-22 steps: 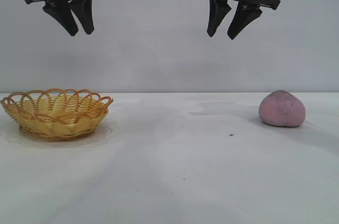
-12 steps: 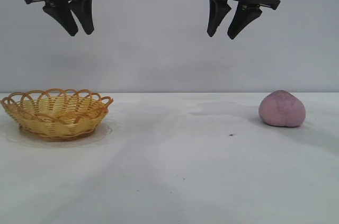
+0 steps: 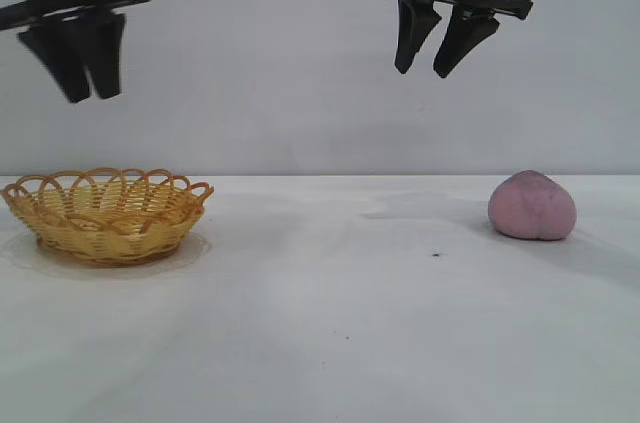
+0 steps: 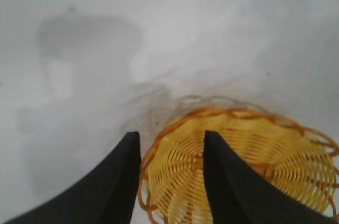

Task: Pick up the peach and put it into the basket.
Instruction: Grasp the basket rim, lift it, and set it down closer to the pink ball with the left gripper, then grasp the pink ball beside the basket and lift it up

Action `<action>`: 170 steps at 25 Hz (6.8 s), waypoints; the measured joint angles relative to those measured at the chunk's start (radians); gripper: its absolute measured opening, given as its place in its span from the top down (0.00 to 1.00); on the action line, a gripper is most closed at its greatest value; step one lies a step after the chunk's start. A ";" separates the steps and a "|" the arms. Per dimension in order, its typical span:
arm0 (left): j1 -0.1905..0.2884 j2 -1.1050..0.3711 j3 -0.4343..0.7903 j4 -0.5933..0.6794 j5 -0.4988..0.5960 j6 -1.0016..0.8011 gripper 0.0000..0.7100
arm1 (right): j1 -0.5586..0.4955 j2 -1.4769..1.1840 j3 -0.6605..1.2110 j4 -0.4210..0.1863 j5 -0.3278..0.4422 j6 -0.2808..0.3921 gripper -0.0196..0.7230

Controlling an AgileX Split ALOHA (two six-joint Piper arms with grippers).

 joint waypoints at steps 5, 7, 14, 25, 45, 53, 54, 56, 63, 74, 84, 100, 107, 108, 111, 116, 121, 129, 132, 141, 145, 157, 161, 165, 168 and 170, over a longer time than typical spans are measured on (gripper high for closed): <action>0.033 0.020 0.000 -0.011 0.029 0.029 0.68 | 0.000 0.000 0.000 0.000 0.002 0.000 0.48; 0.034 0.037 0.000 -0.011 0.032 0.036 0.68 | 0.000 0.000 0.000 0.000 0.002 0.000 0.48; 0.034 0.114 0.000 -0.013 0.036 0.042 0.68 | 0.000 0.000 0.000 0.000 0.002 0.000 0.48; 0.035 0.169 0.000 -0.071 0.063 0.067 0.78 | 0.000 0.000 0.000 0.000 -0.004 0.002 0.48; -0.106 0.045 0.349 -0.509 -0.349 0.057 1.00 | 0.000 0.000 0.000 -0.002 0.013 0.004 0.48; -0.238 0.031 0.369 -0.490 -0.481 -0.106 1.00 | 0.000 0.000 0.000 -0.002 0.030 0.004 0.48; -0.238 0.031 0.369 -0.485 -0.483 -0.123 1.00 | 0.000 0.000 0.000 -0.002 0.033 0.004 0.48; -0.238 0.031 0.369 -0.483 -0.484 -0.142 1.00 | 0.000 0.000 0.000 -0.002 0.037 0.004 0.48; -0.238 0.030 0.369 -0.436 -0.460 -0.188 0.71 | 0.000 0.000 0.000 -0.002 0.036 0.008 0.48; -0.238 -0.146 0.371 0.012 -0.418 -0.320 0.70 | -0.015 0.000 0.000 -0.002 0.060 0.010 0.48; -0.017 -0.181 0.371 0.174 -0.374 -0.362 0.70 | -0.022 0.000 0.000 0.004 0.097 0.010 0.48; 0.057 -0.629 0.709 0.217 -0.453 -0.349 0.67 | -0.022 0.000 -0.001 0.023 0.100 0.010 0.48; 0.057 -1.001 1.013 0.232 -0.391 -0.348 0.67 | -0.022 0.000 -0.001 0.025 0.100 0.010 0.48; 0.057 -1.053 1.043 0.233 -0.376 -0.348 0.67 | -0.022 0.000 -0.001 0.025 0.100 0.010 0.48; 0.057 -1.207 1.132 0.236 -0.311 -0.347 0.67 | -0.022 0.000 -0.001 0.029 0.100 0.008 0.48; 0.057 -1.429 1.212 0.245 -0.179 -0.345 0.67 | -0.022 0.000 -0.001 0.030 0.100 0.006 0.48; 0.057 -1.601 1.266 0.272 -0.074 -0.345 0.67 | -0.022 0.000 -0.001 0.031 0.101 -0.002 0.48; 0.057 -1.876 1.325 0.277 -0.017 -0.343 0.67 | -0.022 0.000 -0.001 0.032 0.112 -0.006 0.48; 0.057 -1.991 1.325 0.277 -0.015 -0.336 0.67 | -0.022 0.000 -0.001 0.026 0.125 -0.006 0.48; 0.057 -2.123 1.325 0.269 0.003 -0.311 0.67 | -0.022 0.000 -0.002 -0.010 0.176 -0.006 0.48; 0.057 -2.123 1.325 0.269 0.003 -0.310 0.67 | -0.022 0.000 -0.002 -0.068 0.255 0.001 0.48; 0.057 -2.123 1.325 0.267 0.003 -0.310 0.67 | -0.022 0.080 -0.002 -0.165 0.397 0.012 0.48; 0.057 -2.123 1.325 0.261 0.003 -0.310 0.67 | -0.022 0.143 -0.002 -0.187 0.397 0.012 0.48; 0.057 -2.123 1.325 0.260 0.003 -0.310 0.67 | -0.022 0.185 -0.002 -0.245 0.393 0.012 0.71; 0.057 -2.123 1.325 0.260 0.003 -0.310 0.67 | -0.020 0.187 -0.010 -0.253 0.388 0.014 0.90; 0.057 -2.123 1.325 0.258 0.003 -0.310 0.67 | -0.020 0.187 -0.013 -0.245 0.388 0.014 0.97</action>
